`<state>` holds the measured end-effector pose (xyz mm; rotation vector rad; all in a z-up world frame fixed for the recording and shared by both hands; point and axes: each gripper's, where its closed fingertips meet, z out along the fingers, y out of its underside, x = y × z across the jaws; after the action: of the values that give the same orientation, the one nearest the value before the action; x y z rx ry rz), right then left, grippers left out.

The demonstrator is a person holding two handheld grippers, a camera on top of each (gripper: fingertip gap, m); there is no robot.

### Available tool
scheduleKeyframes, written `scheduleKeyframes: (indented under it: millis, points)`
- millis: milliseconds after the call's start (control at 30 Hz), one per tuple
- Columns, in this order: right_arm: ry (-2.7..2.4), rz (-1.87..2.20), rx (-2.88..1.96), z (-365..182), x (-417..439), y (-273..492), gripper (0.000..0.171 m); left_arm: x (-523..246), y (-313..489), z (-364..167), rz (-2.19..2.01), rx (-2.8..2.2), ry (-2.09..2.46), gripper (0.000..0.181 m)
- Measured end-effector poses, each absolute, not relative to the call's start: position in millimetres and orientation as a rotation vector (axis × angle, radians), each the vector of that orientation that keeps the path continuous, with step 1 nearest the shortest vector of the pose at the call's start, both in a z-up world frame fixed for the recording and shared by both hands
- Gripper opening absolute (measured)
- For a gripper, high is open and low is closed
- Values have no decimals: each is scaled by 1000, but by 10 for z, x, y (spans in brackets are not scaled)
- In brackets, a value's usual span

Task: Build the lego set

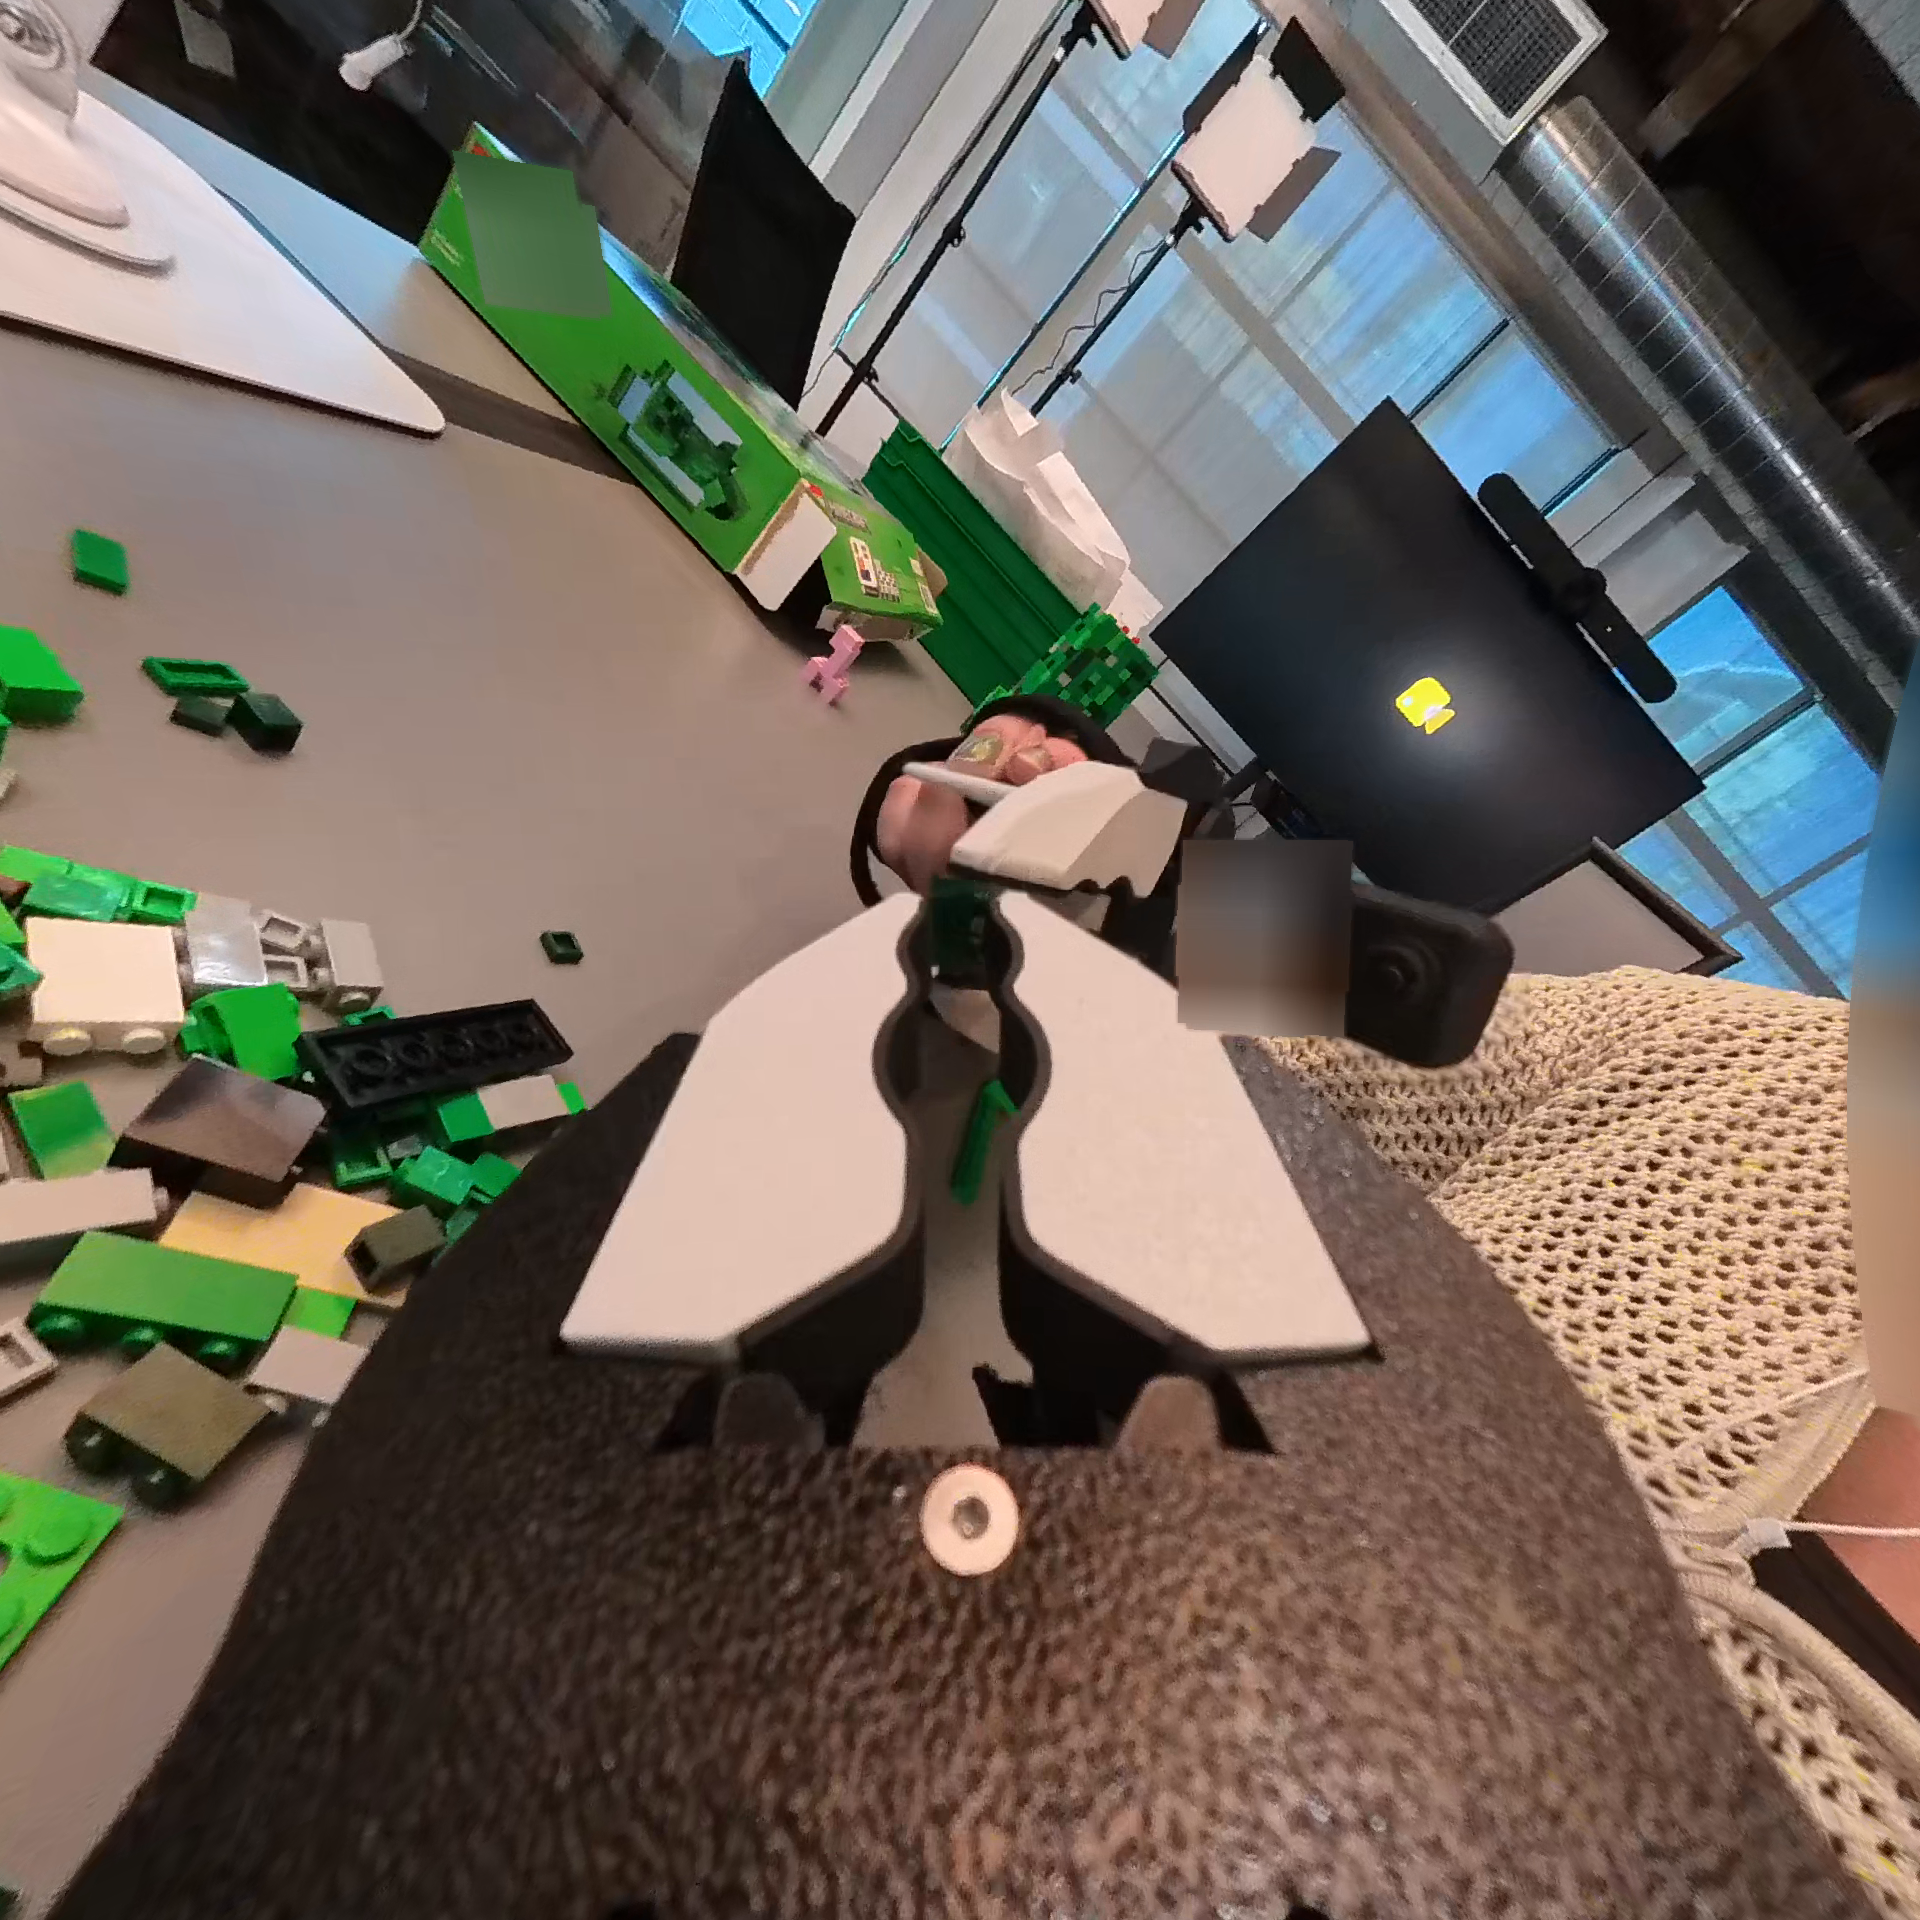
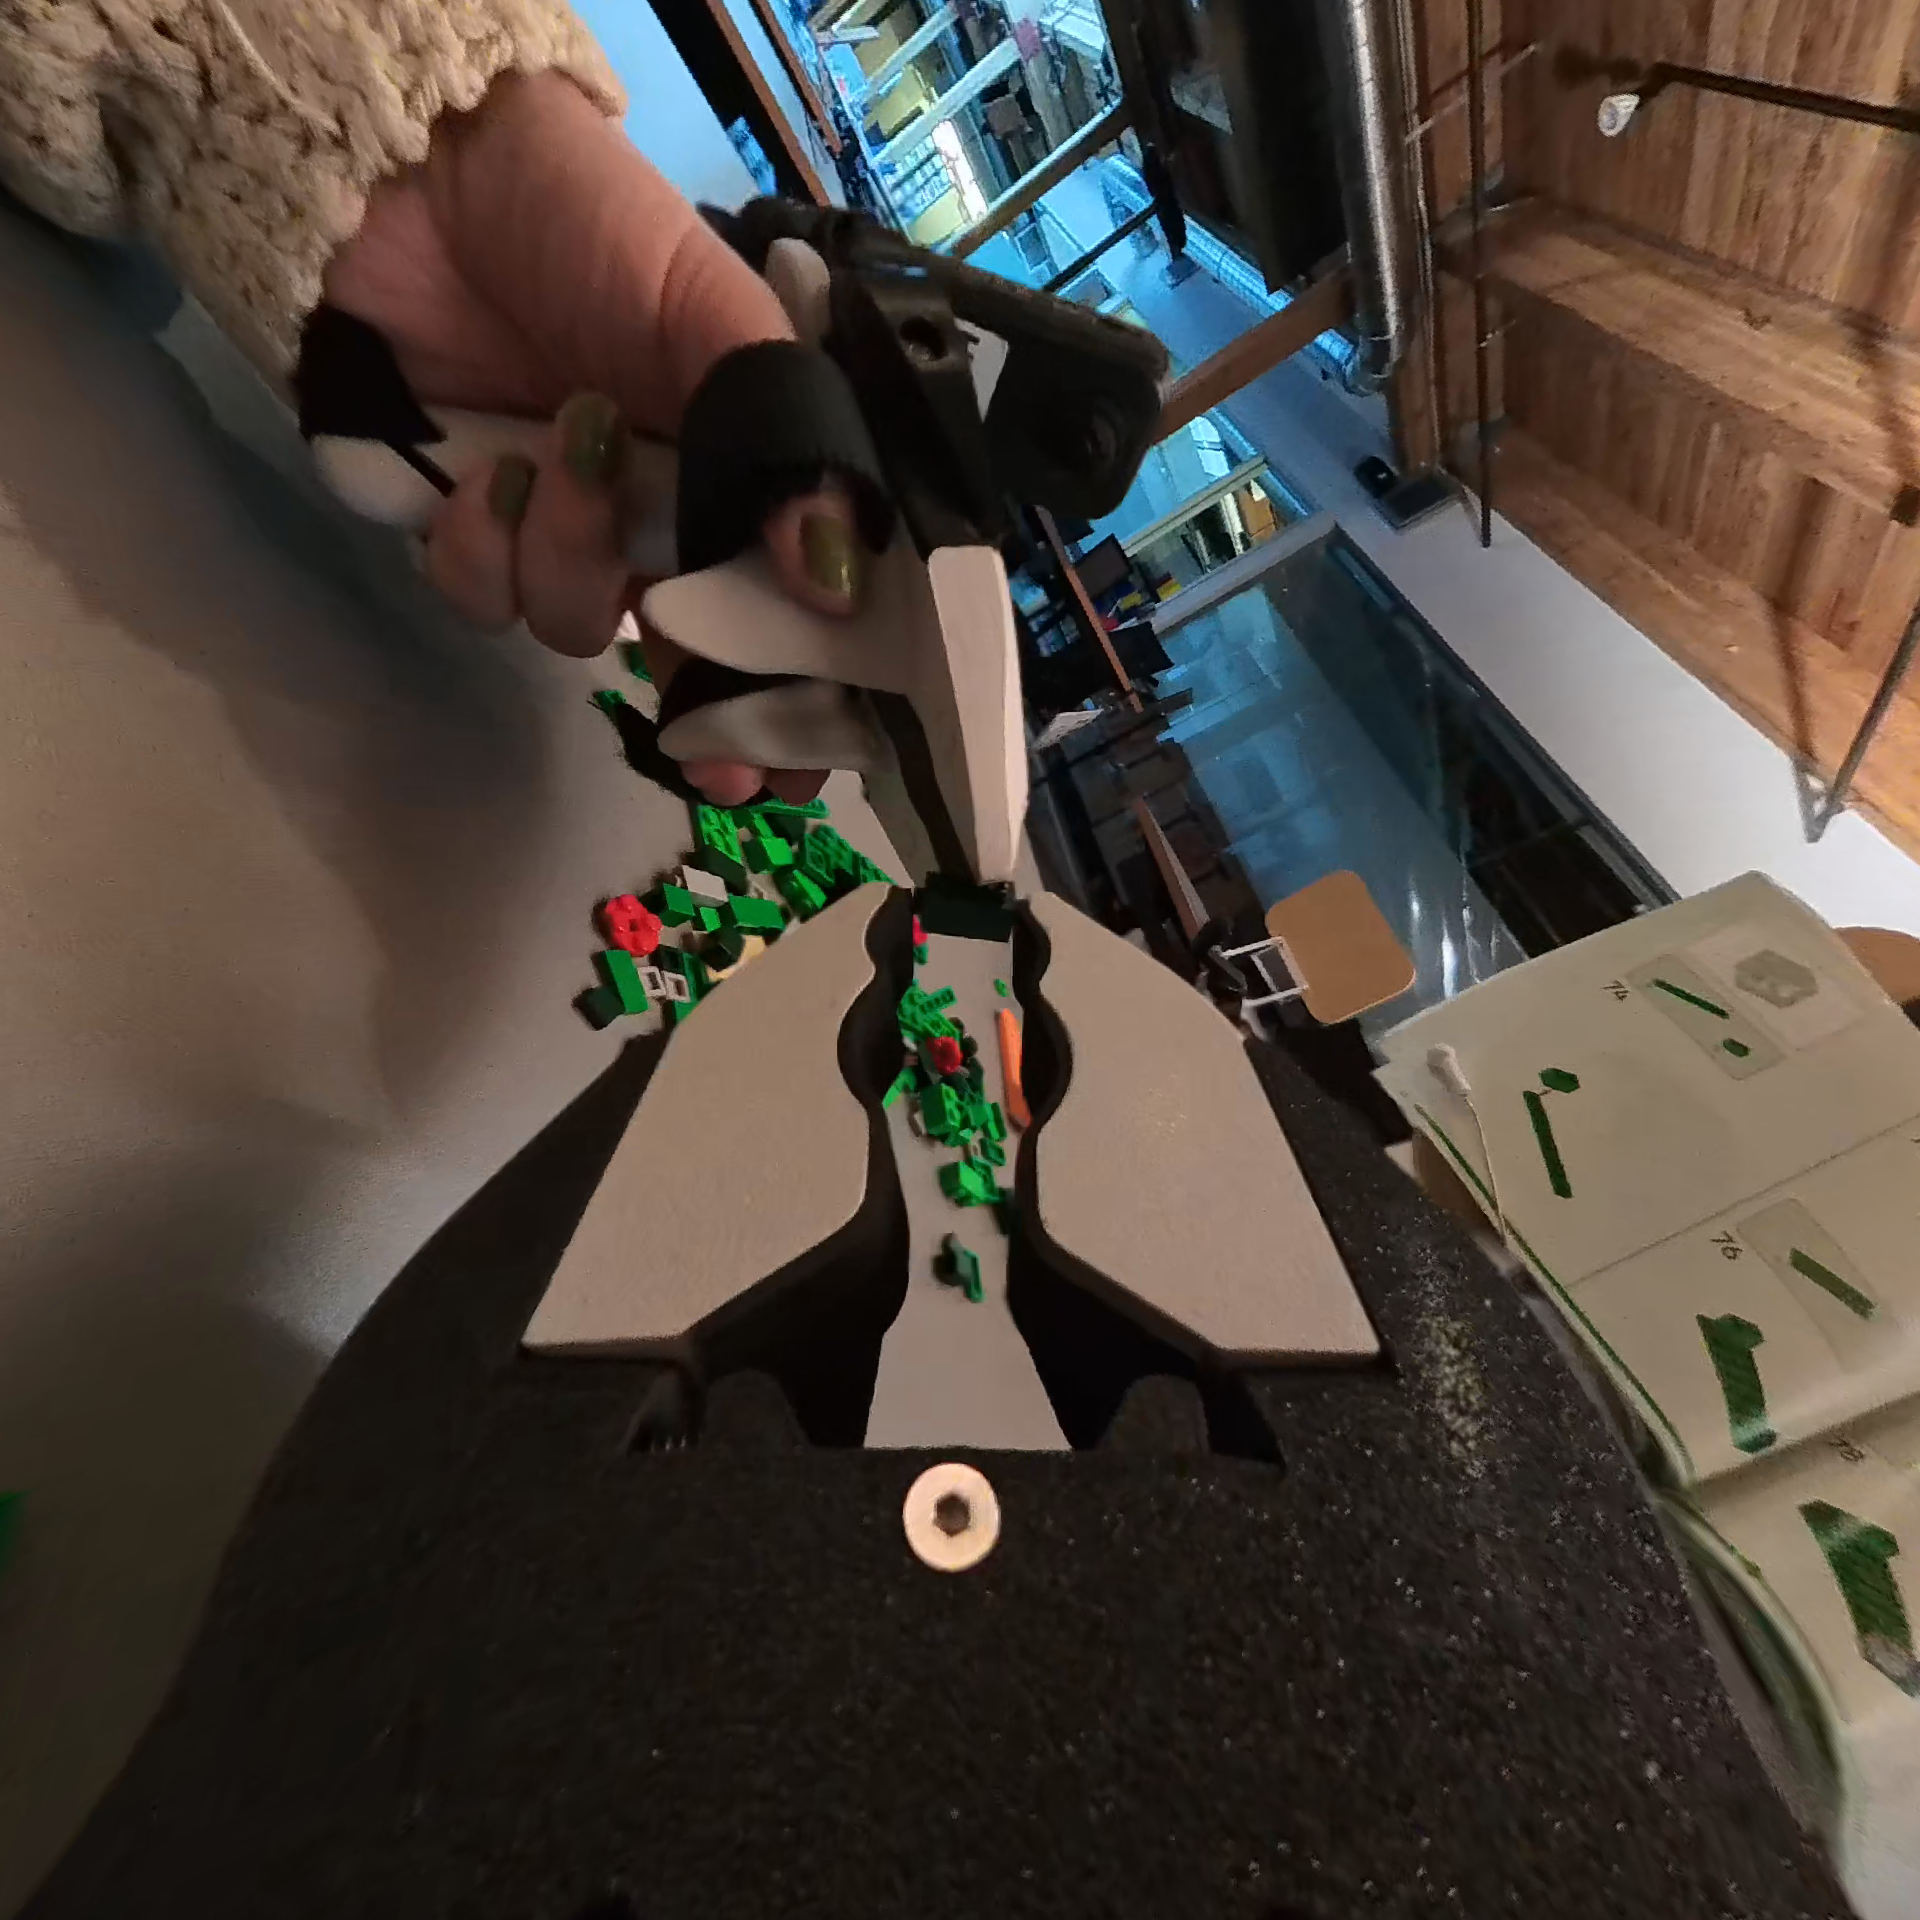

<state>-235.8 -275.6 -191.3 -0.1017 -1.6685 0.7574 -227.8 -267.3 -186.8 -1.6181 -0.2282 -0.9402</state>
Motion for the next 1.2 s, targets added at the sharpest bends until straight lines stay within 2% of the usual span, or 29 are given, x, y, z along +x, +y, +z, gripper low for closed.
scheduleKeyframes:
  millis: [233, 467, 667, 833, 1000, 1200]
  points:
    - [-1737, 975, -316, -1939, -2171, -2535, 18, -2287, -2668, -1852, -803, -1628, -124, 22]
    - [-2032, 1298, -684, -2218, -1595, -2515, 18, -1858, -2650, -1966, -454, -1726, 290, 22]
    - [-2267, 1207, -814, -2569, -1261, -2721, 18, -1370, -2687, -2315, -349, -1877, 610, 23]
    - [-2267, 1198, -703, -2556, -1232, -2794, 18, -1174, -2719, -2469, -247, -1892, 783, 23]
    - [-2164, 1255, -592, -2409, -1222, -2791, 18, -1189, -2716, -2374, -230, -1840, 766, 20]
    - [-2015, 911, -484, -2347, -1361, -2646, 18, -1287, -2634, -2268, -402, -1887, 488, 13]
